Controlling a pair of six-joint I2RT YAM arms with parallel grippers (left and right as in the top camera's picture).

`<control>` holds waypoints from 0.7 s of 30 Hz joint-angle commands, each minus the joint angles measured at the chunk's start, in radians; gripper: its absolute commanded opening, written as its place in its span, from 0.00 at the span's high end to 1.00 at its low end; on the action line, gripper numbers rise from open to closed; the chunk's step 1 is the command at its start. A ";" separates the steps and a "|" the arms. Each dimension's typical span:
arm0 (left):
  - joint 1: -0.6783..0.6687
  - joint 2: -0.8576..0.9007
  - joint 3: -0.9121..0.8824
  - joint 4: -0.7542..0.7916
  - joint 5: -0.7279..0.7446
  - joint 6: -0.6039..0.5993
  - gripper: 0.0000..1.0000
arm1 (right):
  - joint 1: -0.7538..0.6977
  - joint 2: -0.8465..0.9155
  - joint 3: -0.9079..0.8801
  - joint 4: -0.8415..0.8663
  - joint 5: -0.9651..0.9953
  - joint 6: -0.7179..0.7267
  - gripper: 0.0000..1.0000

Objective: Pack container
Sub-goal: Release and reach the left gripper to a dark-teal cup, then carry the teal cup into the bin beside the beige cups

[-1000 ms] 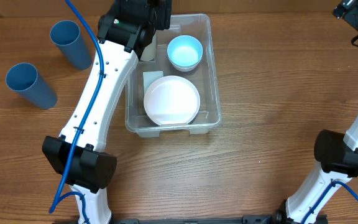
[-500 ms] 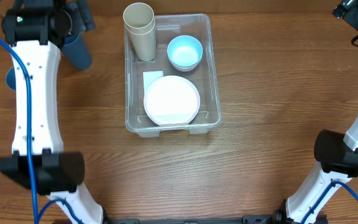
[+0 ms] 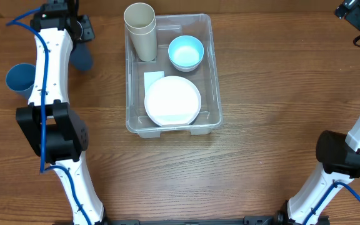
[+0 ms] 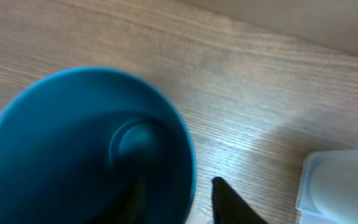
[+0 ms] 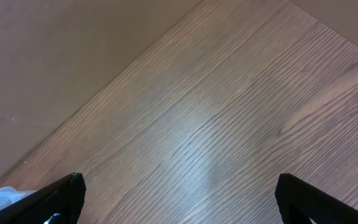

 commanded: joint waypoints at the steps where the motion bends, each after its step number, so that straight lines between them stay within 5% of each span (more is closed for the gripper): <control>1: -0.002 0.043 0.000 -0.012 0.012 0.004 0.80 | 0.002 -0.002 0.006 0.003 0.008 0.005 0.00; 2: -0.002 0.042 0.001 -0.012 0.012 0.004 0.94 | 0.002 -0.002 0.006 0.003 0.008 0.005 0.00; 3: -0.002 0.037 0.001 -0.015 0.012 0.000 0.96 | 0.002 -0.002 0.006 0.003 0.008 0.005 0.00; 6: -0.003 -0.011 0.003 -0.039 0.013 -0.016 0.96 | 0.002 -0.002 0.006 0.003 0.008 0.005 0.00; 13: -0.071 -0.443 0.010 -0.194 0.098 -0.034 0.96 | 0.002 -0.002 0.006 0.003 0.008 0.005 0.00; 17: -0.305 -0.639 0.010 -0.380 0.087 -0.028 0.96 | 0.002 -0.002 0.006 0.003 0.008 0.005 0.00; 21: -0.502 -0.569 0.004 -0.530 -0.063 -0.022 0.96 | 0.002 -0.002 0.006 0.003 0.008 0.005 0.00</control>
